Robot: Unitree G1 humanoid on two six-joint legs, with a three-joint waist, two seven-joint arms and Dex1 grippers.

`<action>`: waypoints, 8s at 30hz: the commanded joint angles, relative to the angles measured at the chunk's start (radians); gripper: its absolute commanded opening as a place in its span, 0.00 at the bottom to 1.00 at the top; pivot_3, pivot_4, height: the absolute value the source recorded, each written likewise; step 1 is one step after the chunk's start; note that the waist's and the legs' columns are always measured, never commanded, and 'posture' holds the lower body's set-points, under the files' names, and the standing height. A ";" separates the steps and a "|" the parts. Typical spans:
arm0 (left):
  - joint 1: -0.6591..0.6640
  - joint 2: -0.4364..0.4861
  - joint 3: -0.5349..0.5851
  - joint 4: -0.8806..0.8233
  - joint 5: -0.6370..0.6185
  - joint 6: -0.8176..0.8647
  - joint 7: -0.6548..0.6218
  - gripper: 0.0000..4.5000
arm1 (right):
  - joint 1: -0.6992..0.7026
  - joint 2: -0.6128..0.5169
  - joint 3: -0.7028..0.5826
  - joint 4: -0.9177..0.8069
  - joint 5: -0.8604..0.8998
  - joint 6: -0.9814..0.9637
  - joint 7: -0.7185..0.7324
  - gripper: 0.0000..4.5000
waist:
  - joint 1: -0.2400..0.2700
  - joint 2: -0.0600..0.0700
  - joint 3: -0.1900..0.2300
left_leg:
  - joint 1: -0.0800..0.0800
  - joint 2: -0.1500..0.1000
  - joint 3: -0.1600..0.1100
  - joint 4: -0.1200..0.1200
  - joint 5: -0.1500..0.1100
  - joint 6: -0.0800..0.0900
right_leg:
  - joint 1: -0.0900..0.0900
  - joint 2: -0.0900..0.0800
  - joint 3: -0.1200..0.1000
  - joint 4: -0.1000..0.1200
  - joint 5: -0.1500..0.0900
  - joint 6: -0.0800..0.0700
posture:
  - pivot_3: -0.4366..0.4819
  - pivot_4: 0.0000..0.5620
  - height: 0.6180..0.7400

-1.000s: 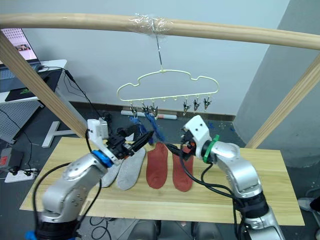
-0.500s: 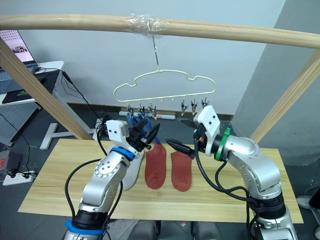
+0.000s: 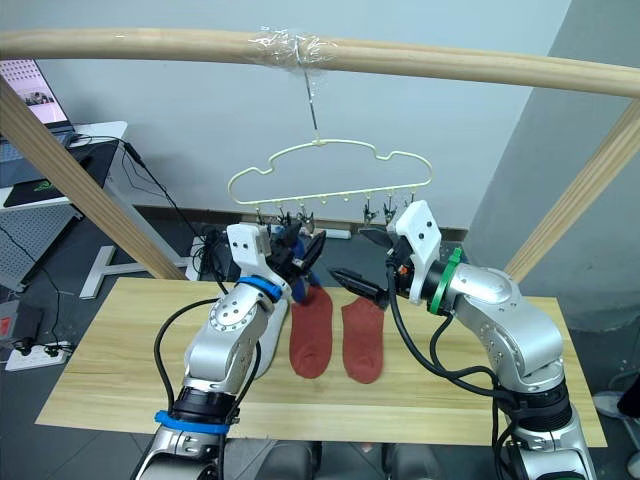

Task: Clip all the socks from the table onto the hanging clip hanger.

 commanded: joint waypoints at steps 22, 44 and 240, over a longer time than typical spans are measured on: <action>-0.054 -0.034 0.005 -0.001 0.135 -0.074 0.099 0.57 | -0.028 -0.014 -0.003 -0.029 0.041 -0.019 -0.021 1.00 | 0.000 0.000 0.000 | 0.000 0.000 0.000 0.000 0.000 0.000 | 0.000 0.000 0.000 0.000 0.000 0.000 | 0.57 0.32 1.00; -0.083 -0.046 0.017 0.033 0.117 -0.091 0.091 0.57 | -0.029 -0.017 0.000 -0.028 0.040 -0.017 -0.028 1.00 | 0.000 0.000 0.000 | 0.000 0.000 0.000 0.000 0.000 0.000 | 0.000 0.000 0.000 0.000 0.000 0.000 | 0.56 0.32 1.00; 0.126 0.446 0.184 -0.580 -0.723 0.731 -0.128 0.89 | 0.165 0.173 0.197 0.390 -0.499 -0.650 -0.157 0.40 | 0.003 0.001 -0.013 | 0.002 0.002 0.000 0.001 0.001 0.000 | 0.003 -0.001 0.002 0.000 0.001 0.000 | 0.63 0.28 1.00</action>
